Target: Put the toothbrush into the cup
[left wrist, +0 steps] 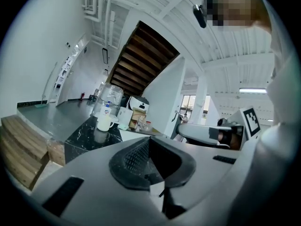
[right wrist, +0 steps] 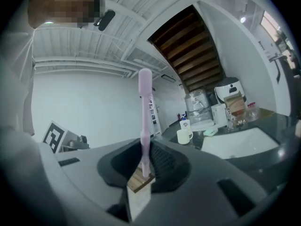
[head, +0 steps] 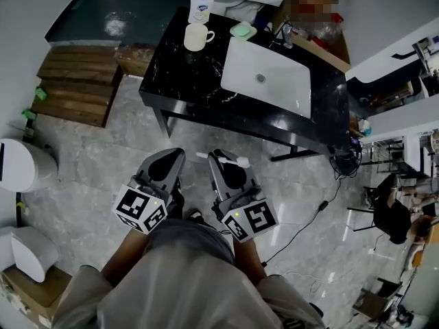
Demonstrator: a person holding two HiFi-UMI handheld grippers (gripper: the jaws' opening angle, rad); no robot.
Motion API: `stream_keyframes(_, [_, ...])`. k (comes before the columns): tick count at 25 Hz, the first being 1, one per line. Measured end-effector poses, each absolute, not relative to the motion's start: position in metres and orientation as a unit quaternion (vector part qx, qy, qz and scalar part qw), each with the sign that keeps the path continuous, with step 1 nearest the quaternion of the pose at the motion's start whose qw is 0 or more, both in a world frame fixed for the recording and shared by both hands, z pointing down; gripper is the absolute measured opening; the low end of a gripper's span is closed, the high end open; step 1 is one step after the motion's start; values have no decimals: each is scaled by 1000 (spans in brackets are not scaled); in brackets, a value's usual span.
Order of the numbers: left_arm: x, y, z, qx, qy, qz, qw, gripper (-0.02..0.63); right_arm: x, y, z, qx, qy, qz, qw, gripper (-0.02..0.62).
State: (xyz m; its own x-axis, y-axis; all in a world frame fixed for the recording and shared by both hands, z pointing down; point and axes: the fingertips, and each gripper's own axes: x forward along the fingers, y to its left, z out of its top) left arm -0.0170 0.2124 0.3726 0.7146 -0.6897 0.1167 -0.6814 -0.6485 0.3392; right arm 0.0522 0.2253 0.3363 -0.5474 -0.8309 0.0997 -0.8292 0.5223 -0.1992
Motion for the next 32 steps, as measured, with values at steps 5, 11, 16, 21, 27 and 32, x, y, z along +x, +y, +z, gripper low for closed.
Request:
stream_keyframes(5, [-27,185,369,910,-370,-23,186,9,38,198,327,-477,873,-102,0,58])
stream_keyframes(11, [-40,159,364,914,-359,-32,184,9,22,173,321,-483,871,-91,-5,57])
stream_keyframes(16, [-50,143,363,918,-349,-38,188,9,8,159,321,-485,870,-87,-8,58])
stream_keyframes(21, [-65,133,367,916,-353,-35,188,9,-5,150,322,-485,870,-89,-8,58])
stream_keyframes(27, [-78,124,366,915,-359,-33,178,9,-17,139,323,-481,872,-89,-15,58])
stream_keyframes(32, [-85,118,362,915,-365,-29,168,9,-28,129,325,-467,879,-93,-22,58])
